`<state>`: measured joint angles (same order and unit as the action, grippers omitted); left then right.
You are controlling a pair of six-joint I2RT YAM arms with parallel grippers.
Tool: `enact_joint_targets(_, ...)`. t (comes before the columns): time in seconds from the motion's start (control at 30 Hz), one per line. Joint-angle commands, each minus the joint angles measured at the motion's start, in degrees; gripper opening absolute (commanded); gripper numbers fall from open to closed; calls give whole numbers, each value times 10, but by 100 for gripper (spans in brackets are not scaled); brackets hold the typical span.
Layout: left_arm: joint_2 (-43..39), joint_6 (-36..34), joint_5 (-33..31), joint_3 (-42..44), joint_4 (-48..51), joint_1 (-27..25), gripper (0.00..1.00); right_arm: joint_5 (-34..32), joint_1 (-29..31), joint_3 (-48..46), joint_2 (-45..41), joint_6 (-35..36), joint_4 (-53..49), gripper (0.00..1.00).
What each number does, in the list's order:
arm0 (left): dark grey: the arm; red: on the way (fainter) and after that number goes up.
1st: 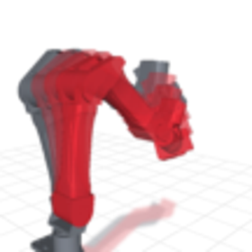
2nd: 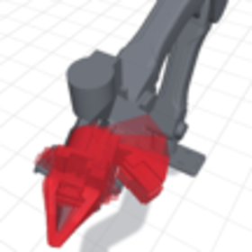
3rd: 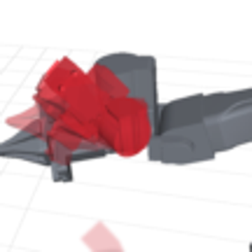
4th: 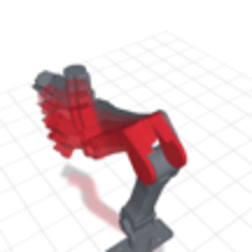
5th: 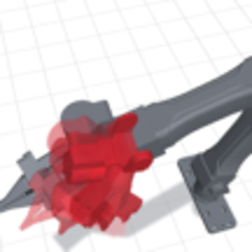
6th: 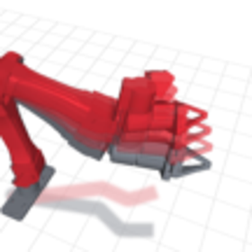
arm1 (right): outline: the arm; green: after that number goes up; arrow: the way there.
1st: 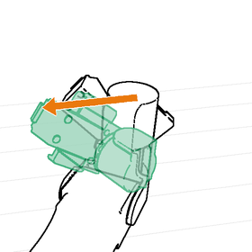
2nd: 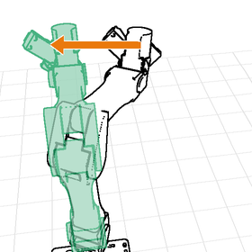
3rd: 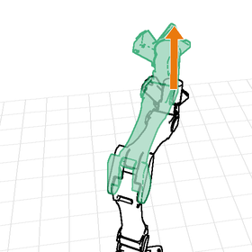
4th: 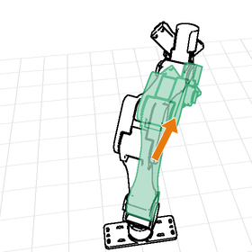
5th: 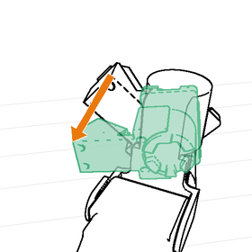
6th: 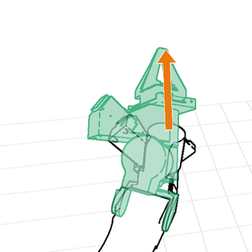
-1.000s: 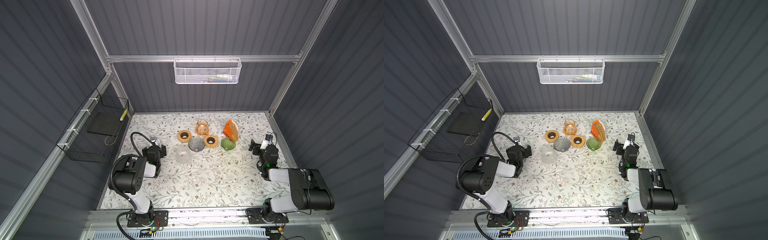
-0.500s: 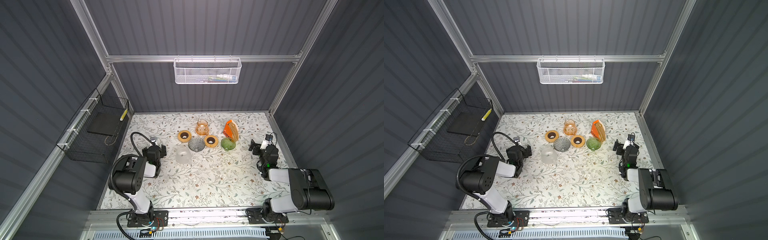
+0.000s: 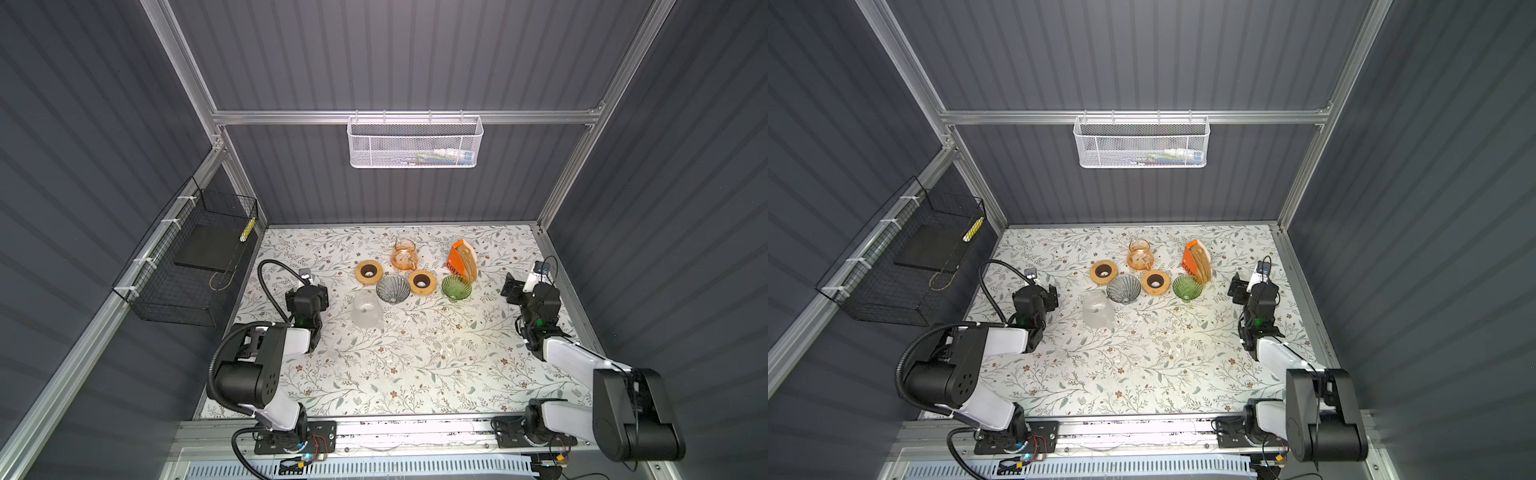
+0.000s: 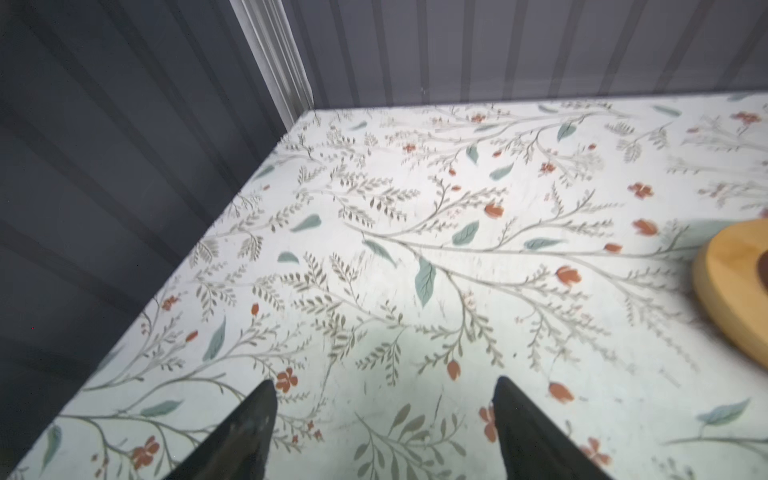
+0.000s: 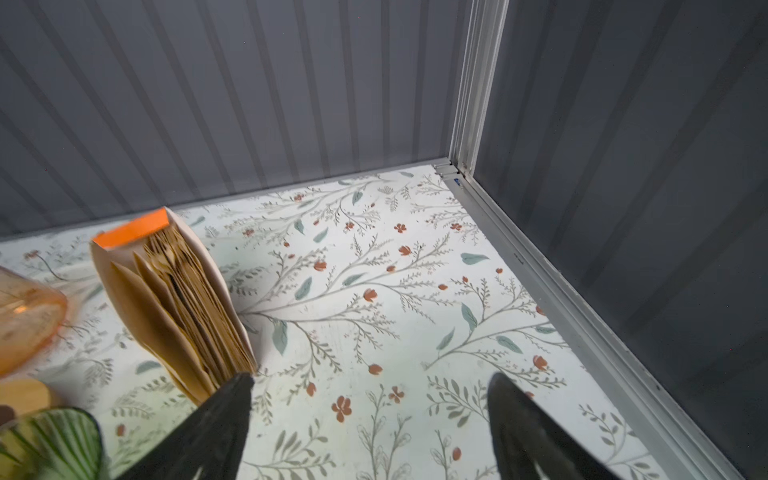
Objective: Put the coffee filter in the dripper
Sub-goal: 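Raise both arms from rest and reach toward the items on the table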
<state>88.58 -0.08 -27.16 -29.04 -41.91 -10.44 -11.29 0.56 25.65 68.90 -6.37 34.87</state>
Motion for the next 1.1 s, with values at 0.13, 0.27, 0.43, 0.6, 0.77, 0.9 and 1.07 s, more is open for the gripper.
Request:
enact_joint_targets(0.13,-84,62,5,-148,284,-63,73,-41,94,102,-83,-15,-238,81)
enact_joint_targets(0.27,-106,129,64,-212,398,-75,69,-28,165,163,-56,-25,-291,79)
enact_joint_targets(0.43,-126,169,127,-259,485,-75,68,2,225,244,40,-43,-330,75)
enact_joint_targets(0.6,-138,202,174,-282,535,-76,68,38,260,335,157,-62,-351,72)
enact_joint_targets(0.77,-139,240,214,-286,549,-76,70,44,290,439,279,-60,-378,68)
enact_joint_targets(0.9,-123,251,255,-296,561,-75,71,55,299,506,358,-66,-387,64)
enact_joint_targets(1.07,-124,251,267,-298,565,-75,71,76,301,563,431,-79,-394,60)
